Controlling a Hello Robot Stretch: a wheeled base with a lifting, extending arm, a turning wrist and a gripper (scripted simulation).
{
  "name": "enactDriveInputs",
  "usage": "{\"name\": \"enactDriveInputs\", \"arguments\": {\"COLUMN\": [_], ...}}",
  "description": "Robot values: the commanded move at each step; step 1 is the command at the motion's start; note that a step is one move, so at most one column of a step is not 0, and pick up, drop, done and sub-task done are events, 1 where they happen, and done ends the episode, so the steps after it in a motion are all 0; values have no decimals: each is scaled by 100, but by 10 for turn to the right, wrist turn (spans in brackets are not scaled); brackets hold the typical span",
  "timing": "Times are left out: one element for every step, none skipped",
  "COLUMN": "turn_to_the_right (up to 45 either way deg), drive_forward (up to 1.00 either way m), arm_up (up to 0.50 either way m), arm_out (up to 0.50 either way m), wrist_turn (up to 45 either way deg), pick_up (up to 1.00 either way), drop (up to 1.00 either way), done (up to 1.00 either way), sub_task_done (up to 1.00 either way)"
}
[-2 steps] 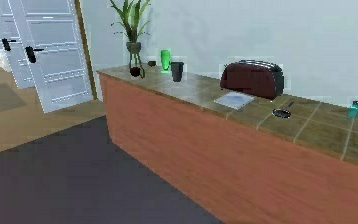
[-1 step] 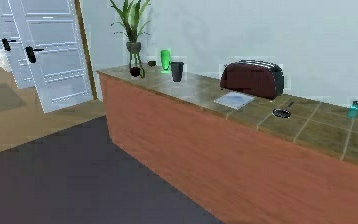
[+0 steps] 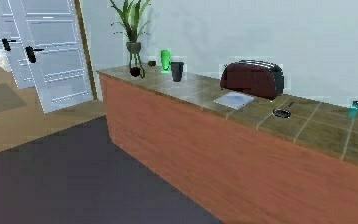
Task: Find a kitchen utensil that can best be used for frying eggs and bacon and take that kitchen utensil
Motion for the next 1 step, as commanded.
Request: {"name": "enactDriveInputs", "arguments": {"turn_to_the_right": [0], "drive_forward": [0], "arm_up": [0], "arm_out": [0], "wrist_turn": [0], "pick_up": [0], "drop": [0], "done": [100], "sub_task_done": [0]}}
